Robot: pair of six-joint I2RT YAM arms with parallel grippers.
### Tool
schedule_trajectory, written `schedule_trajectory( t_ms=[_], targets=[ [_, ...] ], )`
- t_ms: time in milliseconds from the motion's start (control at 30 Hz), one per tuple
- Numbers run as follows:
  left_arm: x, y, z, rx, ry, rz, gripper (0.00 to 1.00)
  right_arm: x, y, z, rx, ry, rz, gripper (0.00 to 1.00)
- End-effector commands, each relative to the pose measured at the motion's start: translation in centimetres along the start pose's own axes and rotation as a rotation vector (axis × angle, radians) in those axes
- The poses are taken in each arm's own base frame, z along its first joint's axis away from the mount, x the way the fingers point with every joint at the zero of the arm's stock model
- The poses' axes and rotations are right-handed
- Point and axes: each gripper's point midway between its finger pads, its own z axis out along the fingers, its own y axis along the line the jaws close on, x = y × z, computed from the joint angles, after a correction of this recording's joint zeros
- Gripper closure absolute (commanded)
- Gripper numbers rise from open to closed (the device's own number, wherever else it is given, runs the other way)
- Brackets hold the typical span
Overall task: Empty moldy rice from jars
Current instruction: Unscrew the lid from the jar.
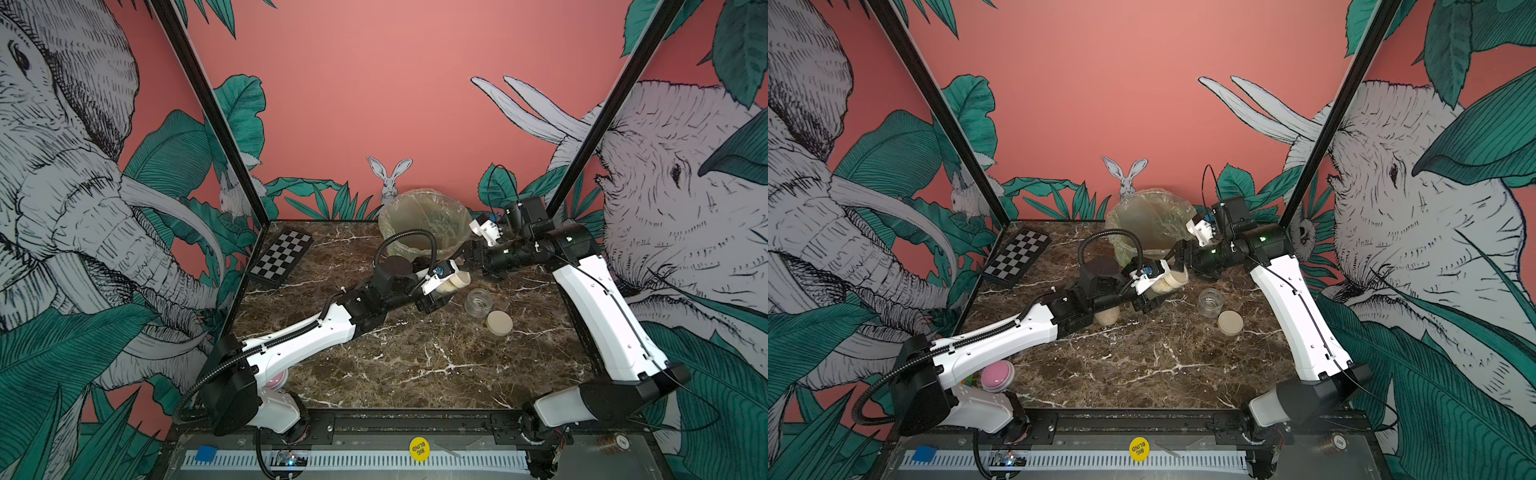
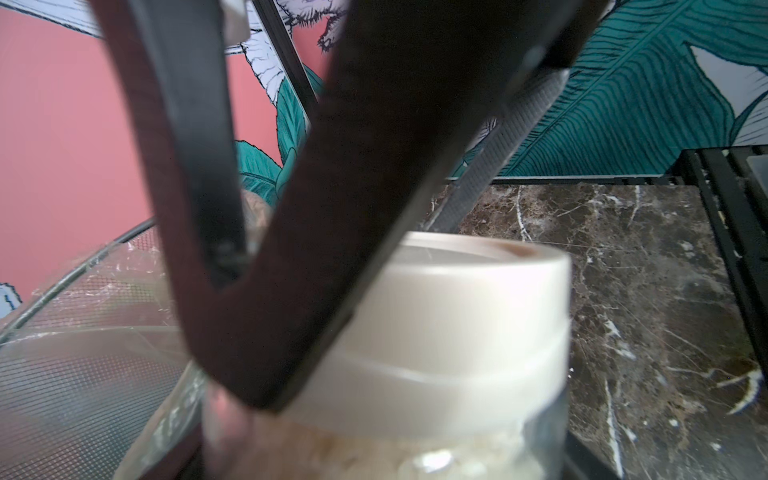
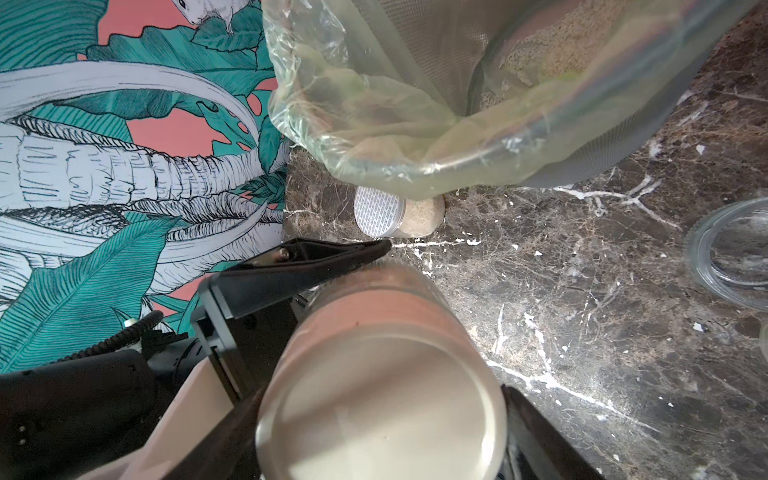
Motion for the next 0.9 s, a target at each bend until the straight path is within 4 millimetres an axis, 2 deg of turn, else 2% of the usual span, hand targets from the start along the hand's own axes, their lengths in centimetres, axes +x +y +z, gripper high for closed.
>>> schedule_trajectory(
  t_ms=[0,67,200,333,400,500,633,700,867],
  targets=[
    [-7.6,0.5,-2.5,0.06,-0.248,-0.012,1.0,0.3,1.2,-0.9,-0.026,-0.021,-0.202,0.42],
    [-8.0,0.5,-2.9,0.101,-0.277,-0.043,1.0,0.3,2.0,-1.4,-0.057,-0.032,-0.302,0.48],
    [-8.8,1.0,-3.9,0.151,-0.324,-0.089,1.0,0.9,2.8,-1.9,-0.09,-0.032,-0.508,0.51],
    [-8.7,0.6,-4.0,0.186,-0.314,-0.088,1.0,2.0,4.1,-2.2,-0.178,0.003,-0.7,0.5],
    [-8.7,0.6,-4.0,0.187,-0.313,-0.095,1.0,1.5,4.0,-2.1,-0.163,-0.011,-0.782,0.51],
    [-8.9,0.5,-4.1,0.199,-0.319,-0.095,1.0,1.8,4.4,-2.1,-0.199,-0.017,-0.939,0.5],
    [-9.1,0.1,-4.1,0.226,-0.329,-0.096,1.0,1.7,4.4,-2.0,-0.202,-0.021,-1.12,0.41],
    [-9.2,-0.1,-4.1,0.238,-0.334,-0.098,1.0,1.8,4.3,-1.9,-0.207,-0.014,-1.193,0.34],
    [-9.4,-0.2,-4.3,0.248,-0.343,-0.107,1.0,1.2,4.4,-1.8,-0.202,-0.011,-1.275,0.17]
  ],
)
